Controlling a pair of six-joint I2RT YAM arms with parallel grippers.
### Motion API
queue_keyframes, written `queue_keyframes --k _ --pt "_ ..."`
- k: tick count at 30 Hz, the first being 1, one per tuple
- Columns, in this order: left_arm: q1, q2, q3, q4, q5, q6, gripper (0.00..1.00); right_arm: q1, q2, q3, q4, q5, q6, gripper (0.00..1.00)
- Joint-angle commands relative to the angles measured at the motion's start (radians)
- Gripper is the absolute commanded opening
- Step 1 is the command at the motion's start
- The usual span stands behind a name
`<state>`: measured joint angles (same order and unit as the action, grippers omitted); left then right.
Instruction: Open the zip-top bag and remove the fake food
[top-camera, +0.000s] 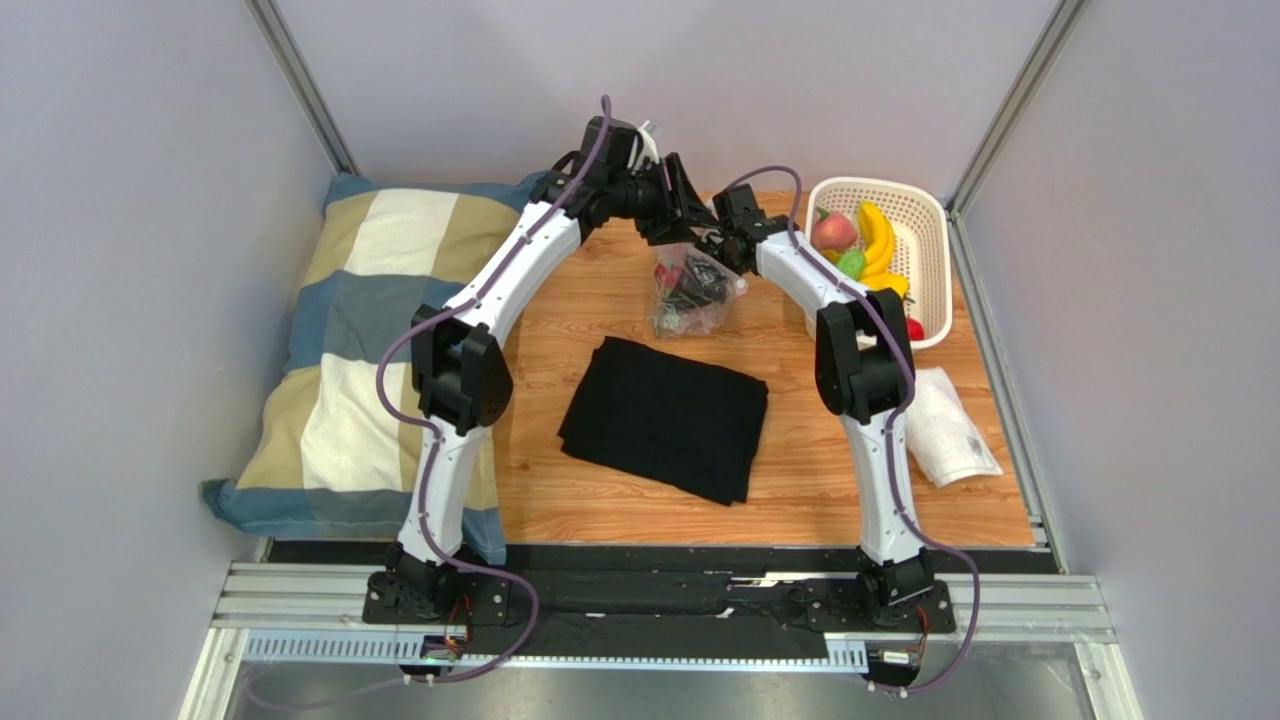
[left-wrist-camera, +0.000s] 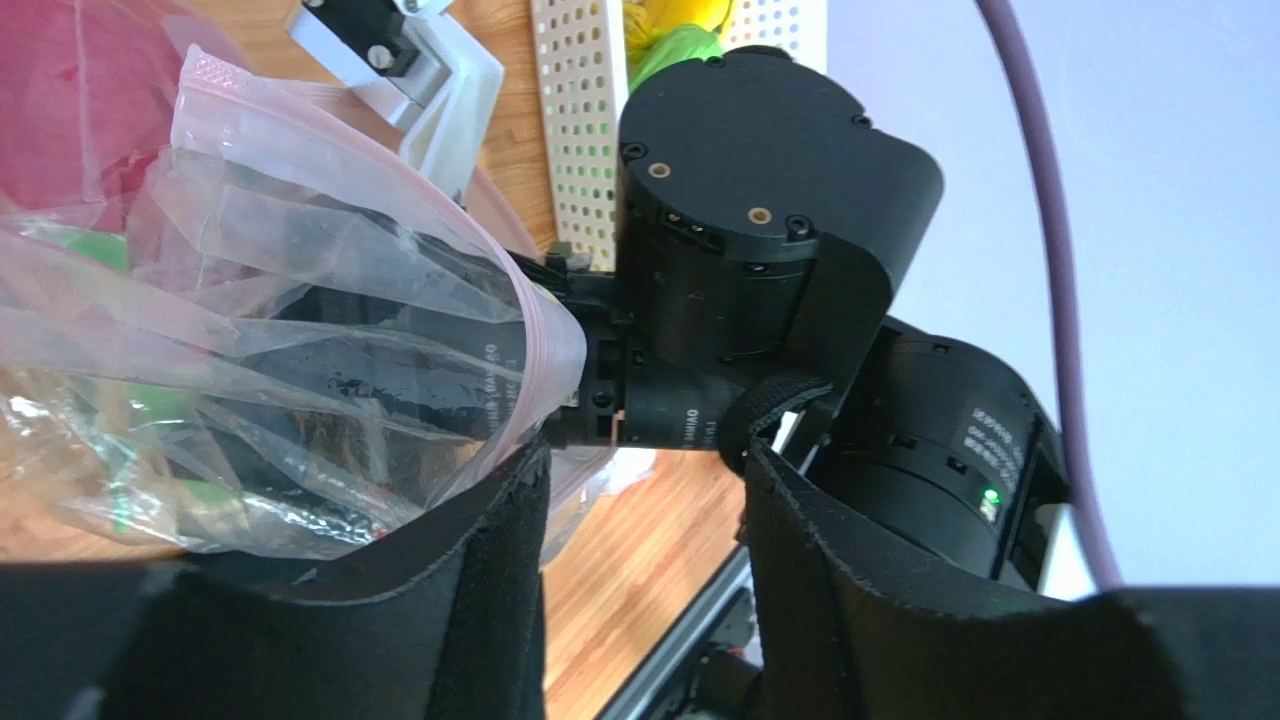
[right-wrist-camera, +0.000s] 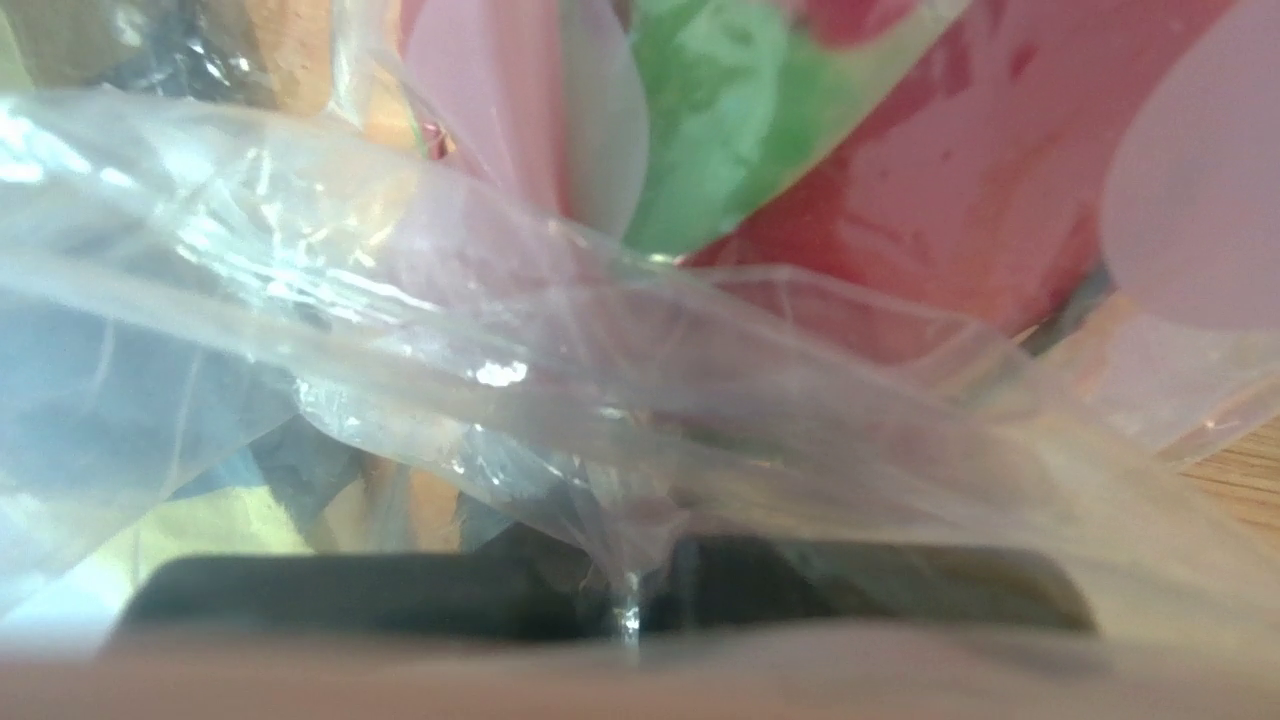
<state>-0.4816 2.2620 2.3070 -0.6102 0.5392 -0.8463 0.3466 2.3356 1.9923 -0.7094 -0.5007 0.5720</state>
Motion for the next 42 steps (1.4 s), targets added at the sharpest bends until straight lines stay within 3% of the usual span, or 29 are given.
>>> queue_keyframes --k 1,6,11,17,22,24,26,29,35,37,39,42 --pt "0.006 -0.036 0.025 -0.054 -0.062 0.067 0.6 0.005 -0.094 0.002 0.028 -0.018 0.005 0.0" --pt "0.006 -0.047 0.034 -0.105 -0.093 0.09 0.68 0.006 -0.104 0.0 0.027 -0.018 0.0 0.0" --pt "0.011 -0.097 -0.017 -0.116 -0.107 0.128 0.7 -0.001 -0.111 0.003 0.056 -0.044 0.043 0.0" --pt "0.046 -0.3 -0.283 0.012 -0.082 0.231 0.75 -0.069 -0.082 0.071 0.077 -0.143 0.195 0.0" --pt "0.115 -0.389 -0.428 0.073 -0.013 0.294 0.86 -0.112 -0.061 0.118 0.094 -0.229 0.299 0.0" --pt "0.138 -0.374 -0.445 0.067 0.057 0.32 0.87 -0.129 -0.056 0.117 0.126 -0.269 0.365 0.0" --pt "0.152 -0.317 -0.436 0.015 0.154 0.357 0.81 -0.136 -0.064 0.111 0.157 -0.283 0.411 0.0" --pt "0.155 -0.283 -0.492 0.084 0.237 0.352 0.79 -0.146 -0.064 0.141 0.179 -0.306 0.459 0.0" --pt "0.163 -0.167 -0.518 0.286 0.344 0.233 0.83 -0.147 -0.064 0.152 0.206 -0.349 0.502 0.0" --pt "0.167 -0.119 -0.456 0.259 0.367 0.211 0.81 -0.147 -0.071 0.142 0.208 -0.358 0.502 0.0" --pt "0.179 -0.073 -0.432 0.298 0.424 0.161 0.72 -0.147 -0.076 0.134 0.217 -0.366 0.5 0.0" --pt "0.187 -0.088 -0.445 0.326 0.412 0.158 0.71 -0.147 -0.084 0.12 0.228 -0.38 0.503 0.0"
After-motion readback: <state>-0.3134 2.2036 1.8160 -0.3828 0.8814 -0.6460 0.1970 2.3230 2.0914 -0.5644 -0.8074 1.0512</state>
